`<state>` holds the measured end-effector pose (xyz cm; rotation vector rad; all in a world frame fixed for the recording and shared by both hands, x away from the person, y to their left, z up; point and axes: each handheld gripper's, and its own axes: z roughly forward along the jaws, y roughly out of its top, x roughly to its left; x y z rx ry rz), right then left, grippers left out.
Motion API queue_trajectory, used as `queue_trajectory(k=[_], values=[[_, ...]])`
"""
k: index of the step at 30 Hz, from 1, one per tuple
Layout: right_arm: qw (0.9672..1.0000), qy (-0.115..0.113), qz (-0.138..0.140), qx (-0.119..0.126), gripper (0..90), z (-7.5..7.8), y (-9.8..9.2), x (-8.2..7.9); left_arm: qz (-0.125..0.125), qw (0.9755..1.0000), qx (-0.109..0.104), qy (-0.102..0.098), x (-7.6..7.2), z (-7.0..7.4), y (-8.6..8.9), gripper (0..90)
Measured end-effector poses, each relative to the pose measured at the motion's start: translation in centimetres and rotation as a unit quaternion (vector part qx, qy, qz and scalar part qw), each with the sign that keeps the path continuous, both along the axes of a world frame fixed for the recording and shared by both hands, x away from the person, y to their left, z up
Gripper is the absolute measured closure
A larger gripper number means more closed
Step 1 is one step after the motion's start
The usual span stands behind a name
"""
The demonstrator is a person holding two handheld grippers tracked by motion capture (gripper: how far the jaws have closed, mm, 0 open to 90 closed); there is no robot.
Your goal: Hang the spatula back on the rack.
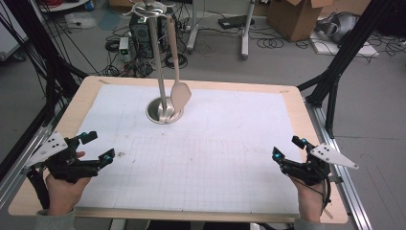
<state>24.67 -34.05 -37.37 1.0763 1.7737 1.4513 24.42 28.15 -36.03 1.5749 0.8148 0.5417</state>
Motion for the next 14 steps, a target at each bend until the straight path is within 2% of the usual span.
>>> queue_trajectory(k=[7, 10, 14], values=[[1.0000, -0.005, -0.007, 0.002, 15.9, -0.4, -0.6, -1.1, -0.001, 1.0000, 0.004, 0.004, 0.1, -0.3, -0.3, 7.4], [1.0000, -0.003, -0.008, -0.004, 15.9, -0.5, -0.8, -1.3, -0.004, 0.9999, 0.008, 0.006, 0.2, -0.4, -0.6, 7.4], [1.0000, 0.002, -0.005, 0.002, 15.9, -0.8, -0.9, -1.3, -0.006, 0.9999, 0.008, 0.006, 0.3, -0.4, -0.8, 7.4]])
